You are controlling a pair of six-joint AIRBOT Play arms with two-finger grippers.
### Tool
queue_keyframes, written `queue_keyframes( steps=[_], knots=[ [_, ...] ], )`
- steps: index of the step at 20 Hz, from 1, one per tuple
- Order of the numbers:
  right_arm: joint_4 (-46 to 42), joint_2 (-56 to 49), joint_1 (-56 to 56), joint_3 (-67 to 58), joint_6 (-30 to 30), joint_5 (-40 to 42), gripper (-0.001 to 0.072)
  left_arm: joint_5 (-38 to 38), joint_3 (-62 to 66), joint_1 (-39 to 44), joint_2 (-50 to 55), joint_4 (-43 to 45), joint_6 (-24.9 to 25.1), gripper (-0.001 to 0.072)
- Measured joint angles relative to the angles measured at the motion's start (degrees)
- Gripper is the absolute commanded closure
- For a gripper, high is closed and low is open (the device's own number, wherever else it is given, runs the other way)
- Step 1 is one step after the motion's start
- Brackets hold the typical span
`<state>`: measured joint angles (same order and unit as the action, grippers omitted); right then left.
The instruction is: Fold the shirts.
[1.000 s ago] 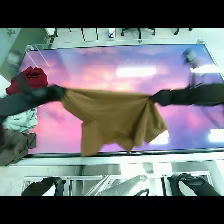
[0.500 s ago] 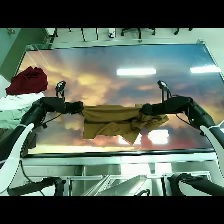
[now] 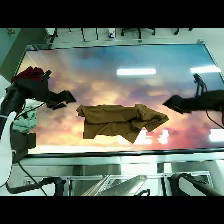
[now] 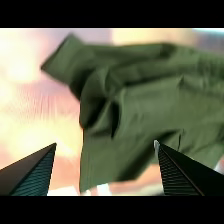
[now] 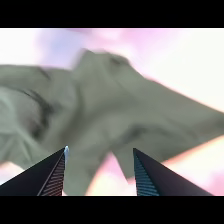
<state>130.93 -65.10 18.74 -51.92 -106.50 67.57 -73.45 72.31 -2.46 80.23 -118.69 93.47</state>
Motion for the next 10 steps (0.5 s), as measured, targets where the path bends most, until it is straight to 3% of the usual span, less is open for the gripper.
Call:
queue_keyframes(
  steps=[3, 10],
  knots=[
    [-0.4, 1.4, 4.5, 8.3, 0.0, 0.6, 0.0242, 1.2, -12.0, 1.8, -5.4, -2.9, -0.5, 0.0016],
    [2.9, -4.1, 5.1, 16.8, -2.0, -4.9, 0.0244, 18.8, -30.5, 16.3, -5.3, -11.1, -0.9, 0.0017]
  ],
)
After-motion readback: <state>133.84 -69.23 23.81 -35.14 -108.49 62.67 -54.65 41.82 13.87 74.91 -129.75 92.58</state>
